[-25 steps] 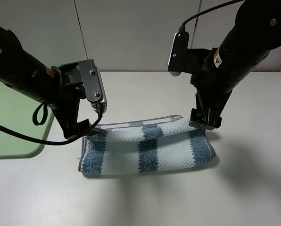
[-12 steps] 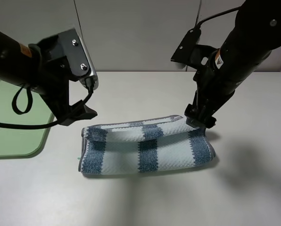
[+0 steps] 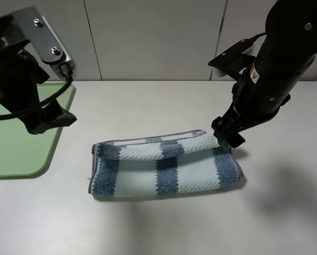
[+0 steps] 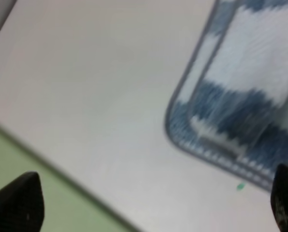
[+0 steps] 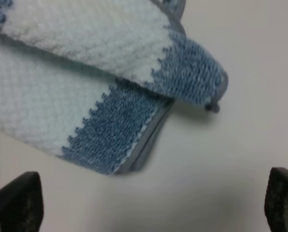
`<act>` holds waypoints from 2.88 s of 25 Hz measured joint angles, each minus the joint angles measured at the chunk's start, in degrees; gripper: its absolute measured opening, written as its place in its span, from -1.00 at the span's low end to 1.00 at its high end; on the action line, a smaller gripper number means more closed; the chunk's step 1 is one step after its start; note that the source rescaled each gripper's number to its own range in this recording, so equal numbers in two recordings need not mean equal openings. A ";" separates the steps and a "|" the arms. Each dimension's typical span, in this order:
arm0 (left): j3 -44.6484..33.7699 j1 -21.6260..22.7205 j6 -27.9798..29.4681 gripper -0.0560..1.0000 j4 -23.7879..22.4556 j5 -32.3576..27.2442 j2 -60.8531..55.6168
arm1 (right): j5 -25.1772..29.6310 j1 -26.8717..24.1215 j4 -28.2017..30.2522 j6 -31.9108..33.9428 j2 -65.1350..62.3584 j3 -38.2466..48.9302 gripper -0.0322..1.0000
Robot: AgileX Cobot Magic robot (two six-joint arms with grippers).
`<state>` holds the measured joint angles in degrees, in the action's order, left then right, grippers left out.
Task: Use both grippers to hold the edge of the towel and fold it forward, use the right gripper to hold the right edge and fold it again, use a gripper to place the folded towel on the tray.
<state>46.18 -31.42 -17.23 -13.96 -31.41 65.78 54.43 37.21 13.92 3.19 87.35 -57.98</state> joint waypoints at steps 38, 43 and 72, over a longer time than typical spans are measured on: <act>0.00 0.00 33.85 0.86 -11.35 -31.79 -34.76 | -15.07 -2.33 -7.37 24.19 14.33 0.69 1.00; 0.00 0.00 33.96 0.86 -11.35 -33.59 -37.82 | -16.49 -6.59 -6.90 23.96 15.50 0.69 1.00; 0.00 0.00 34.91 0.86 -11.35 -35.04 -38.19 | -10.83 -6.19 -20.58 10.35 13.79 0.70 1.00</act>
<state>46.18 -31.42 17.68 -25.32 -66.45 27.60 43.60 31.02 -6.67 13.54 101.14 -57.28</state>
